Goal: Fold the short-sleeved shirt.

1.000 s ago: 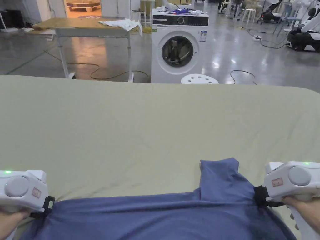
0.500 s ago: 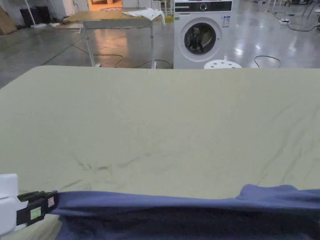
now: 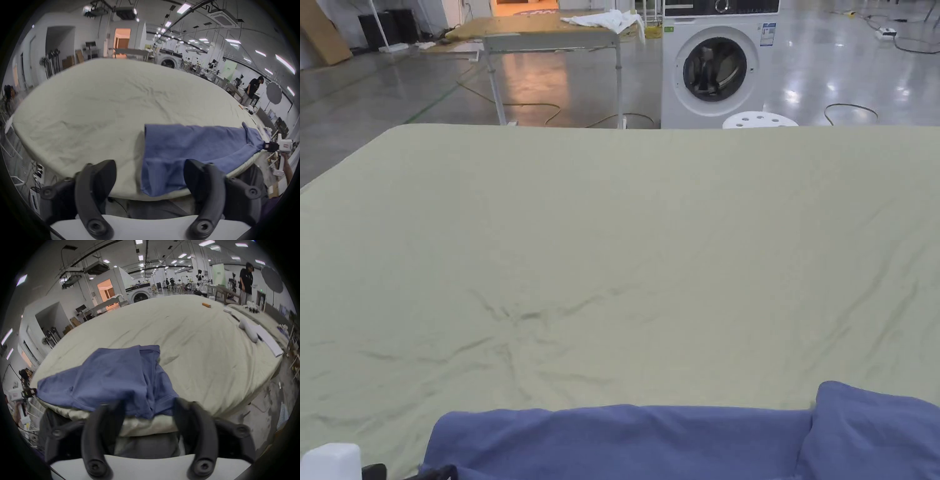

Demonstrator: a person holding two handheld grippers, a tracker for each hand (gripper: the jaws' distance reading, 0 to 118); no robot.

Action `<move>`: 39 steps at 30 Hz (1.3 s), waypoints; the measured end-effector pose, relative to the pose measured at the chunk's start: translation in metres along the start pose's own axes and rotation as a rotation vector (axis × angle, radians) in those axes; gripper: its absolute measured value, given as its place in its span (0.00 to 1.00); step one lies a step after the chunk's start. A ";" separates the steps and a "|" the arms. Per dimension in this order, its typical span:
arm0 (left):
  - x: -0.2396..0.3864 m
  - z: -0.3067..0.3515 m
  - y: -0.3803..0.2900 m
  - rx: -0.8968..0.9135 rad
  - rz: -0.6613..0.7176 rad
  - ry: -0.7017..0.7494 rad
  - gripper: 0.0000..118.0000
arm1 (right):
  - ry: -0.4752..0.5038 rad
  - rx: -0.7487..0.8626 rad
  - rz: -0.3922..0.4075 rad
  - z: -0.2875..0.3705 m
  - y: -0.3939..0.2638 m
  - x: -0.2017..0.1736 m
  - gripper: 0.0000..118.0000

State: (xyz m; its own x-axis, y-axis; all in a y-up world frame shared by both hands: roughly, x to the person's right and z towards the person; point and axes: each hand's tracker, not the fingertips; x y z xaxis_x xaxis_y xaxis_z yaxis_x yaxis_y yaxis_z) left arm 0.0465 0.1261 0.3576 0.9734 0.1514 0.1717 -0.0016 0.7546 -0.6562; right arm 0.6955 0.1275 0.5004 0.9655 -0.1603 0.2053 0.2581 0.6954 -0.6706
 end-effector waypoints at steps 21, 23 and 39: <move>0.128 0.173 0.051 0.668 -0.259 0.113 0.09 | 0.198 0.580 0.213 0.108 0.045 -0.148 0.04; 0.132 0.172 0.048 0.656 -0.270 0.092 0.00 | 0.212 0.576 0.216 0.105 0.042 -0.147 0.00; 0.024 0.093 0.050 0.314 0.238 -0.170 0.20 | 0.222 0.556 0.174 0.098 0.037 -0.139 0.00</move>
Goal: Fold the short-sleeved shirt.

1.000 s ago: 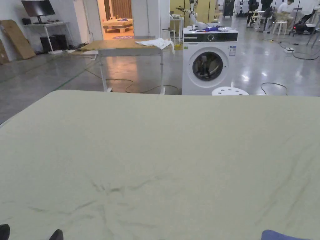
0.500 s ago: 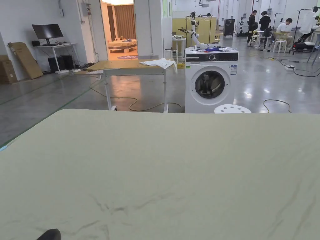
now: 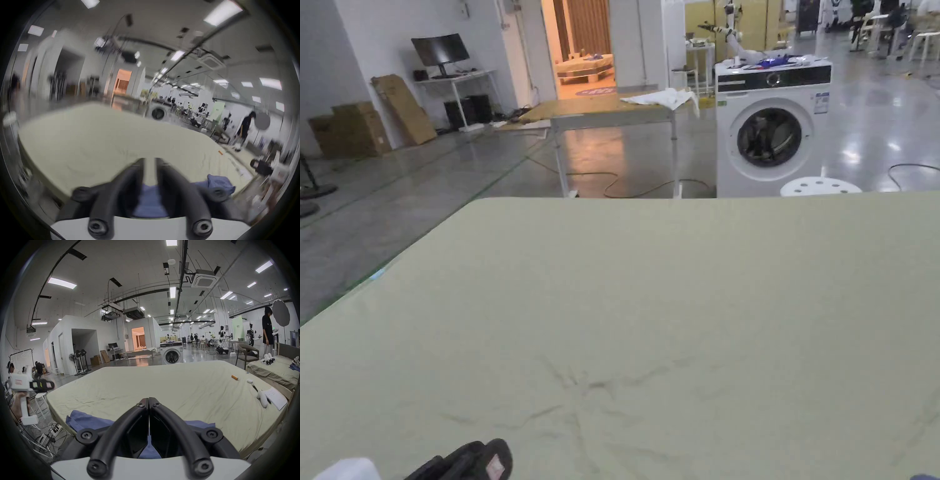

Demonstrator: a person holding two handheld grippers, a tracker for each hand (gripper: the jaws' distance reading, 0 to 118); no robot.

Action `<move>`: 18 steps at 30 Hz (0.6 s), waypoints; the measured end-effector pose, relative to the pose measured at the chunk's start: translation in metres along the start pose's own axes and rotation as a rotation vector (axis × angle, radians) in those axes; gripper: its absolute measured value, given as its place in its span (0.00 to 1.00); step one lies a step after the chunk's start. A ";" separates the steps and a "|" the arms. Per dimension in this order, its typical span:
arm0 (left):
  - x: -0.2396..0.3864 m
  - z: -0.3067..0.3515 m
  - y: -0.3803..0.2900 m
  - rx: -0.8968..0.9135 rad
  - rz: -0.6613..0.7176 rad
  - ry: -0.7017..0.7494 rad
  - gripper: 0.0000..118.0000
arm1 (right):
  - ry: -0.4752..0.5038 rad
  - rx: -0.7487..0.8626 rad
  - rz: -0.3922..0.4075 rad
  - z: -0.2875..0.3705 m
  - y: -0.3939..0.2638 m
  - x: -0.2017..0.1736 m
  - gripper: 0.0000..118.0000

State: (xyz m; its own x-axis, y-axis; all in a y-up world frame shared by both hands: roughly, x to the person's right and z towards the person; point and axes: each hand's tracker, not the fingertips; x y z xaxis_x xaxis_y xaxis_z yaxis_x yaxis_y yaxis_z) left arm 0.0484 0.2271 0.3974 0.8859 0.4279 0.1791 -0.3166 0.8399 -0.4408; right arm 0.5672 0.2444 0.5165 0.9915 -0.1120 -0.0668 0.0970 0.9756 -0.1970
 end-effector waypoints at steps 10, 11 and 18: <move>-0.133 -0.100 -0.072 -0.315 0.383 -0.104 0.90 | 0.006 -0.091 -0.070 -0.001 -0.025 0.006 0.00; -0.136 -0.110 -0.076 -0.324 0.381 -0.111 0.89 | 0.006 -0.097 -0.068 -0.001 -0.026 0.007 0.00; -0.136 -0.143 -0.078 -0.353 0.600 -0.250 0.30 | 0.007 -0.124 -0.064 0.003 -0.032 0.009 0.00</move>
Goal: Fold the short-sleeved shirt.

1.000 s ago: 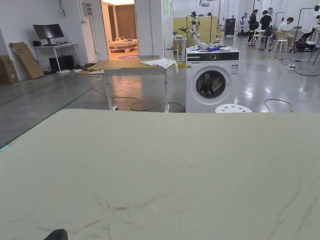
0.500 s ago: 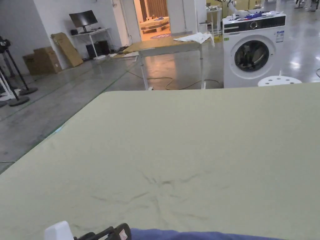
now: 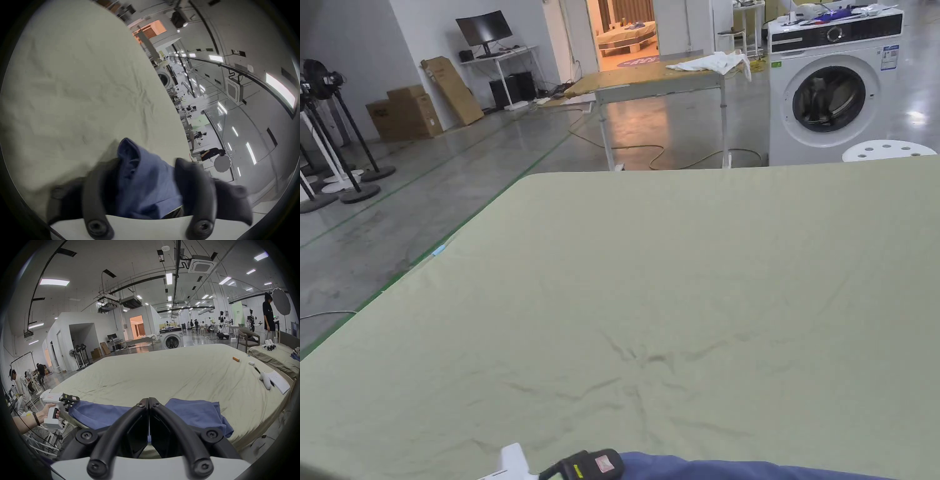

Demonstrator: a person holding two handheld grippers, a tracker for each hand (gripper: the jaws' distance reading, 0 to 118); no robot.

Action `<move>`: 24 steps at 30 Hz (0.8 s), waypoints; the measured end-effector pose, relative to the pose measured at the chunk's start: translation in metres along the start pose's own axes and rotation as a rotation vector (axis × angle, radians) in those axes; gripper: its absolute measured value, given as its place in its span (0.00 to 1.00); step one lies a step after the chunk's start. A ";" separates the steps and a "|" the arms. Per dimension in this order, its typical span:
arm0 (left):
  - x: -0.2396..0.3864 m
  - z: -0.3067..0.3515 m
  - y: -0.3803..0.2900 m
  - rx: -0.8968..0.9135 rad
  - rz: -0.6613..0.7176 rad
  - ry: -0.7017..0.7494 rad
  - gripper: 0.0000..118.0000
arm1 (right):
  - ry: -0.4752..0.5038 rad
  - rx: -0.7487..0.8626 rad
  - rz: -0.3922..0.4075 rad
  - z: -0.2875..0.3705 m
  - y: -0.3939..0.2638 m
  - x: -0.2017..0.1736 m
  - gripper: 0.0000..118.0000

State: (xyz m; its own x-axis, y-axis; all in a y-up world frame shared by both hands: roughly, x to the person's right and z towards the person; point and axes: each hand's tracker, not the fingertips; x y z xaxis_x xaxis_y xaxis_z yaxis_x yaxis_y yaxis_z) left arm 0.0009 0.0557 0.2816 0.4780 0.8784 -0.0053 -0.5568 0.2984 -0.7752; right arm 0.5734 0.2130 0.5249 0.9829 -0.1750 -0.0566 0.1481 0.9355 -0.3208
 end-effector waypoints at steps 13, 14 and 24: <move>0.045 0.042 0.040 0.078 -0.126 0.149 0.03 | -0.022 -0.019 -0.020 -0.005 0.005 0.001 0.00; 0.051 0.052 0.052 0.114 -0.152 0.187 0.03 | -0.022 -0.018 -0.025 -0.007 0.004 0.001 0.00; 0.147 0.062 0.048 0.148 -0.386 0.348 0.03 | 0.012 -0.027 -0.083 -0.015 -0.009 0.005 0.00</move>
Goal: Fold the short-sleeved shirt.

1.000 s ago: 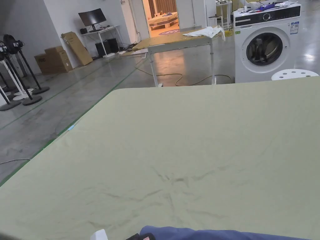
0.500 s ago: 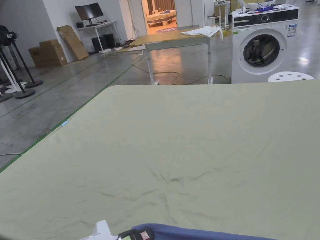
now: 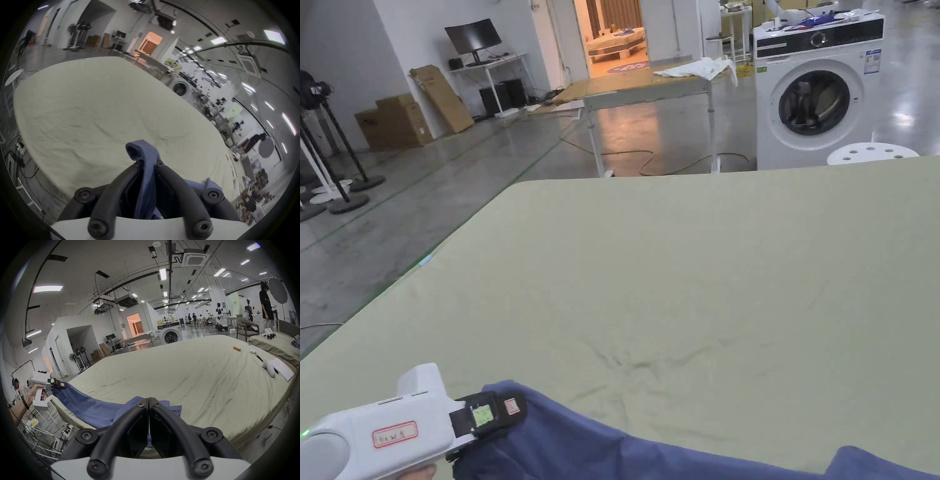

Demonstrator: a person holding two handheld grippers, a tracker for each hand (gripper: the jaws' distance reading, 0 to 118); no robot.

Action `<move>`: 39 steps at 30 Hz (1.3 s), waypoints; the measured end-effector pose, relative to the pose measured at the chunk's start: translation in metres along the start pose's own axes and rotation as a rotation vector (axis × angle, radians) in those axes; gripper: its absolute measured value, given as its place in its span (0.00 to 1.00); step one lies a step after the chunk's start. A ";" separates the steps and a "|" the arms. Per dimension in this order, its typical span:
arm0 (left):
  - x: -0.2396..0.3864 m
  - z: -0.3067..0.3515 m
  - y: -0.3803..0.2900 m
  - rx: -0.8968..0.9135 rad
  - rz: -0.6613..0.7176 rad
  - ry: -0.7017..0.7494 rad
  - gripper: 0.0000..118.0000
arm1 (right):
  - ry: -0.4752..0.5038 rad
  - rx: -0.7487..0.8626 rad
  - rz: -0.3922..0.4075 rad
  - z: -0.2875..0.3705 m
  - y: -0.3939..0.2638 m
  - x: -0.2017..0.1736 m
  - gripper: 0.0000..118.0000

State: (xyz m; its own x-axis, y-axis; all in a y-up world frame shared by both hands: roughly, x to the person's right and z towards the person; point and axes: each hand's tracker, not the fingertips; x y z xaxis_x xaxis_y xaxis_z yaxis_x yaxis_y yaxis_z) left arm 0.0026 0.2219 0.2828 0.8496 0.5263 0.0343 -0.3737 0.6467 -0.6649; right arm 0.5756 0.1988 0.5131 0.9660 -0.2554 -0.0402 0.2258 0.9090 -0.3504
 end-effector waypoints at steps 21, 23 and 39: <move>0.134 -0.128 -0.094 -0.167 -0.117 -0.201 0.66 | -0.134 0.051 -0.132 0.049 -0.017 0.045 0.00; 0.129 -0.120 -0.094 -0.173 -0.128 -0.187 0.61 | -0.127 0.049 -0.131 0.046 -0.017 0.045 0.00; 0.120 -0.148 -0.137 -0.293 -0.144 -0.226 0.24 | -0.067 -0.011 -0.075 0.033 -0.018 0.025 0.00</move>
State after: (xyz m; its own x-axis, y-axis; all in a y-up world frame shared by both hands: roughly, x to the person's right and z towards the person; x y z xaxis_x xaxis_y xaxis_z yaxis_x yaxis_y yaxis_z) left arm 0.2113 0.1146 0.2673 0.7700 0.5709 0.2848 -0.1068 0.5555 -0.8246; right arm 0.6001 0.1871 0.5490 0.9527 -0.2998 0.0497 0.2971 0.8843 -0.3602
